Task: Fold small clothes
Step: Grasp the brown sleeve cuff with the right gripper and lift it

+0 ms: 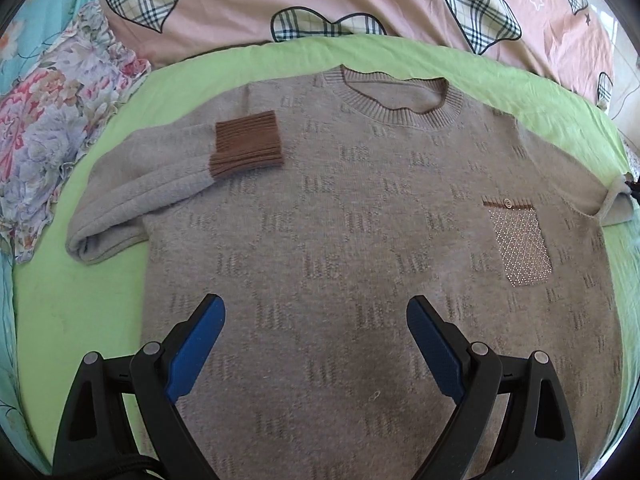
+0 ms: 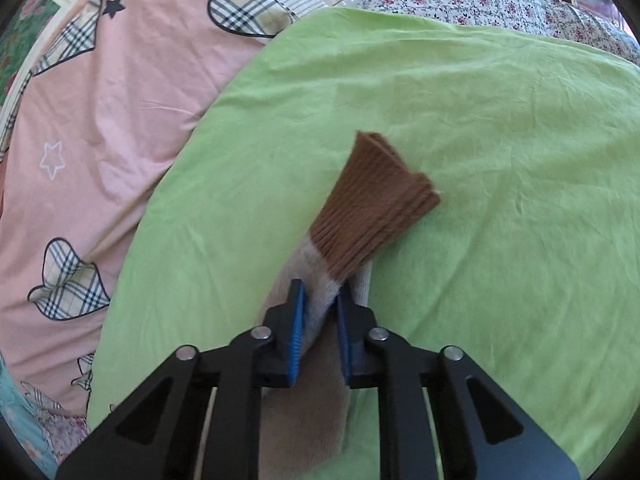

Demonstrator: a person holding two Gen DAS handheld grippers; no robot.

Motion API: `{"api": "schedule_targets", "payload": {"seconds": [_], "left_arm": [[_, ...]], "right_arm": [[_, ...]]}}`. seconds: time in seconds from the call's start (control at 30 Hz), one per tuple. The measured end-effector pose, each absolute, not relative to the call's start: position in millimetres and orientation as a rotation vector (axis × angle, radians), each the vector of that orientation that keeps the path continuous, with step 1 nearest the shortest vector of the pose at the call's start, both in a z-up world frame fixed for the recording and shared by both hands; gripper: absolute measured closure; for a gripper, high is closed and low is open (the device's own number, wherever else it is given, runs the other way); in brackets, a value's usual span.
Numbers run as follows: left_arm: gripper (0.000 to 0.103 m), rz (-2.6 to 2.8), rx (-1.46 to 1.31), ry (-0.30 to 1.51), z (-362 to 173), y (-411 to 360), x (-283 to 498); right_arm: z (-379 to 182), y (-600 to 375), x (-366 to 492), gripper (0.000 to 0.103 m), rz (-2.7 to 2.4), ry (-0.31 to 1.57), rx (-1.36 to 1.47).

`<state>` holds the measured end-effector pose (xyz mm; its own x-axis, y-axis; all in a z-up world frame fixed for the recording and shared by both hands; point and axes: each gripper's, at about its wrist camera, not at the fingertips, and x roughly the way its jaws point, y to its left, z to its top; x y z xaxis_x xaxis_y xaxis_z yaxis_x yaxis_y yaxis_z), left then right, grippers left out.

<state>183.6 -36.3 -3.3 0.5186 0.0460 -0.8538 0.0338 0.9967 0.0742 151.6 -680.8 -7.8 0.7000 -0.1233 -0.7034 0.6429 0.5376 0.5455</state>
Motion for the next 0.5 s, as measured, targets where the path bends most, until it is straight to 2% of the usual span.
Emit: {"api": "schedule_targets", "payload": {"seconds": [0.2, 0.5], "left_arm": [[0.01, -0.023, 0.06, 1.015, -3.5, -37.6, 178.7], [0.01, -0.036, -0.05, 0.988, 7.1, -0.4, 162.7]], "right_arm": [[25.1, -625.5, 164.2, 0.097, -0.317, 0.631, 0.768], [44.6, -424.2, 229.4, 0.097, 0.2, 0.705, 0.649]]}}
